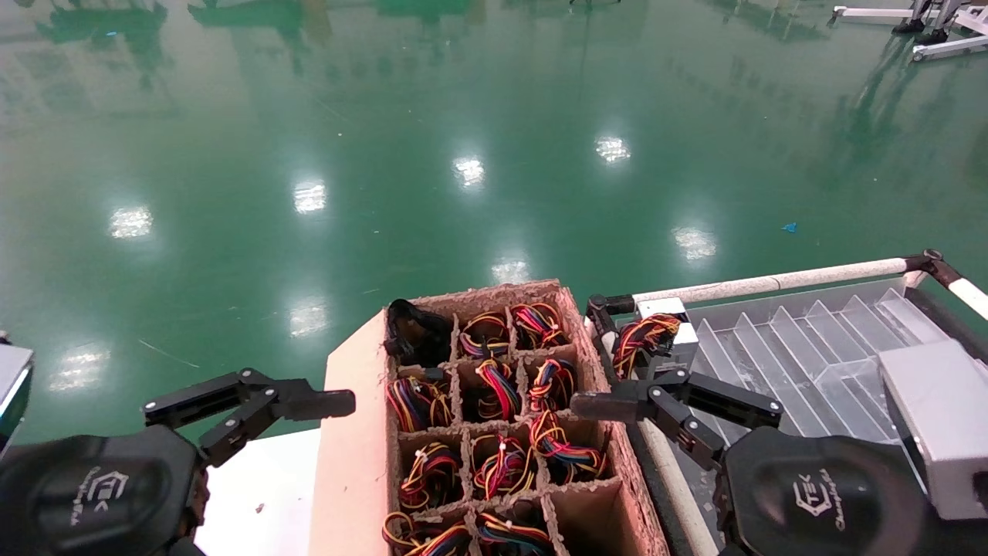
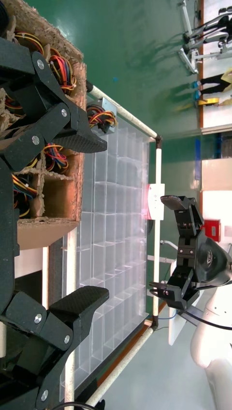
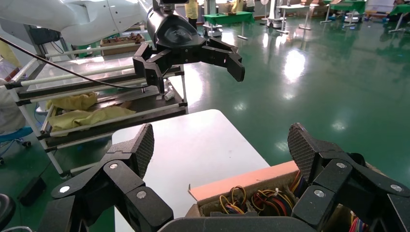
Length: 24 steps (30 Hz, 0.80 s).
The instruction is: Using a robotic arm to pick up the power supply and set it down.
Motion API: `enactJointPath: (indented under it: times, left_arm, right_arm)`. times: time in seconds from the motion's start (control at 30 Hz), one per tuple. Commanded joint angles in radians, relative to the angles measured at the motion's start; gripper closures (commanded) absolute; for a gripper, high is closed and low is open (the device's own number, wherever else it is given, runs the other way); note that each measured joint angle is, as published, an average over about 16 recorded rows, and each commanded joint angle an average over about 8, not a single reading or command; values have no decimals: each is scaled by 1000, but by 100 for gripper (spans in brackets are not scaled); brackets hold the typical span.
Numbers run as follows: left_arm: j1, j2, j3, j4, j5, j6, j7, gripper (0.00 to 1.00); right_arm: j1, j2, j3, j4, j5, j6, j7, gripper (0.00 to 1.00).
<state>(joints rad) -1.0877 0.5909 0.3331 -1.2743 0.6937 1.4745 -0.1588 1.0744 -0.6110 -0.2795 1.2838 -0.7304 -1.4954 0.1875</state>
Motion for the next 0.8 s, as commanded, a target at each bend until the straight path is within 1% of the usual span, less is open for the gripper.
enactJointPath:
  times: [0.03, 0.13, 0.27, 0.3, 0.33, 0.37, 0.6, 0.8]
  left_arm:
    - [0, 0, 0, 0, 0, 0, 0, 4]
    - [0, 0, 0, 0, 0, 0, 0, 31]
    - [0, 0, 0, 0, 0, 0, 0, 81]
    - [0, 0, 0, 0, 0, 0, 0, 91]
    - [0, 0, 0, 0, 0, 0, 0, 97]
    - [0, 0, 0, 0, 0, 0, 0, 100]
    - [0, 0, 0, 0, 0, 0, 0, 100]
    - [0, 0, 0, 0, 0, 0, 0, 100]
  right_arm:
    - [0, 0, 0, 0, 0, 0, 0, 0]
    - [0, 0, 0, 0, 0, 0, 0, 0]
    - [0, 0, 0, 0, 0, 0, 0, 0]
    - [0, 0, 0, 0, 0, 0, 0, 0]
    - [0, 0, 0, 0, 0, 0, 0, 0]
    - [0, 0, 0, 0, 0, 0, 0, 0]
    - [0, -1, -3, -1, -7, 3, -1, 0]
    - [12, -20, -28, -11, -73, 40, -3, 0]
